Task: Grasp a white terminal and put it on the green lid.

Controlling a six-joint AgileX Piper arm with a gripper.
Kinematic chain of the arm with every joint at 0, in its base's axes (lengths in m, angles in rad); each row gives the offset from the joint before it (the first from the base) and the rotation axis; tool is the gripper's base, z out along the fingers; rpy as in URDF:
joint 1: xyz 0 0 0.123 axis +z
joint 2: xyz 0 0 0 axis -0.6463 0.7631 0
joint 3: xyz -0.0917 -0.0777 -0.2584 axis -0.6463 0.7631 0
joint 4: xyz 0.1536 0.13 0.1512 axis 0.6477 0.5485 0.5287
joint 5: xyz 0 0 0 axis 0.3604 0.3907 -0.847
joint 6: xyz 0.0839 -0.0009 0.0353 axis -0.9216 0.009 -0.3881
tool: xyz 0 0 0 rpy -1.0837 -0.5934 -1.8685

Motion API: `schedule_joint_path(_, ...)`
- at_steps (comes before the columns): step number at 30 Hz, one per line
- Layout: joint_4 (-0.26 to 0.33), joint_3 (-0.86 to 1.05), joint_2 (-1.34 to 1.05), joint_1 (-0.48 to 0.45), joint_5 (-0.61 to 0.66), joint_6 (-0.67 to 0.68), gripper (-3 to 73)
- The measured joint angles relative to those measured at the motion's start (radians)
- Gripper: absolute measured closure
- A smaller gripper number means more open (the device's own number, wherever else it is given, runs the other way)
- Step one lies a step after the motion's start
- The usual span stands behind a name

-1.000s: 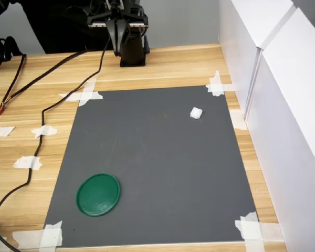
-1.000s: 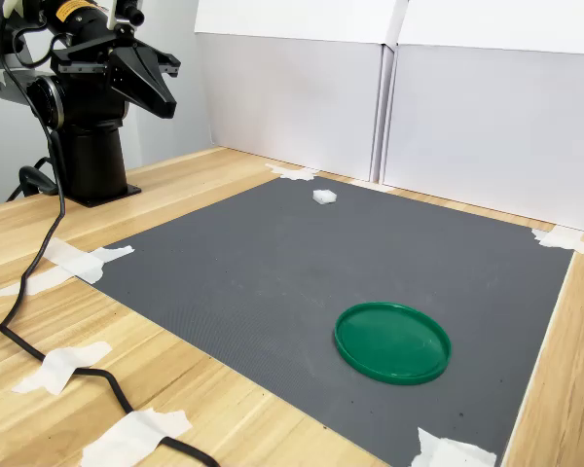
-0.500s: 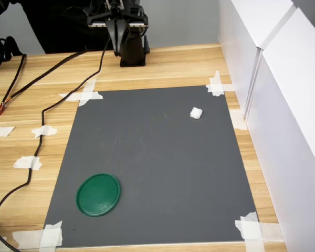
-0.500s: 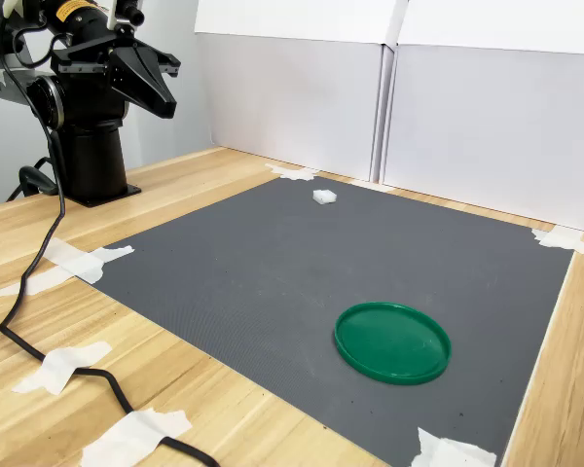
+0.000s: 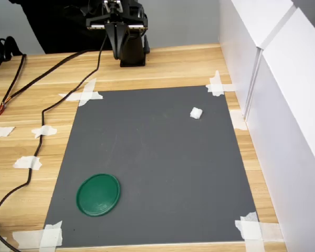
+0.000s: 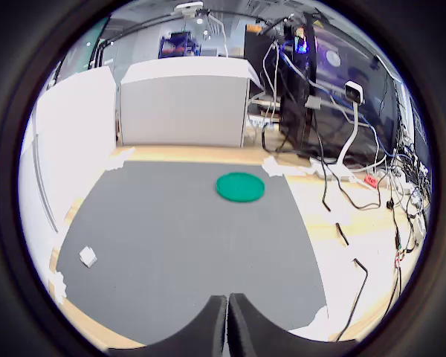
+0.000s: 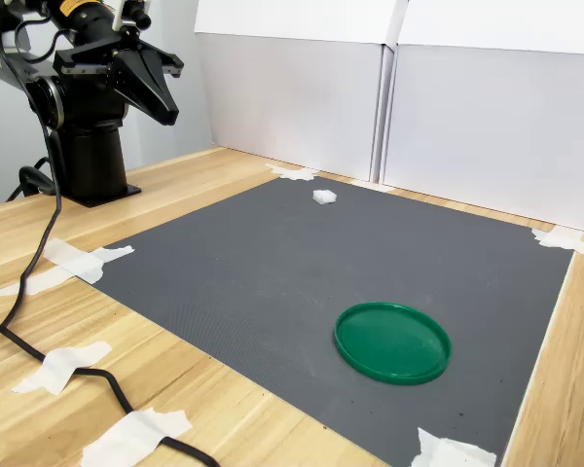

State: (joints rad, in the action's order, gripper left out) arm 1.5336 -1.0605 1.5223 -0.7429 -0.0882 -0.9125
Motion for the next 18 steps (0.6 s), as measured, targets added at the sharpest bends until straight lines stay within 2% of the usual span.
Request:
schedule_joint_path(6,-0.002,-0.18,0.287,0.0,0.015,0.0,71.1)
schedule_joint_path(10,-0.004,-0.336,0.462,0.0,0.121,0.024,71.1)
schedule_joint_path(14,-0.005,-0.477,0.618,0.0,0.266,0.157,71.1)
schedule_joint_path(18,-0.005,-0.569,0.73,0.0,0.36,0.304,71.1)
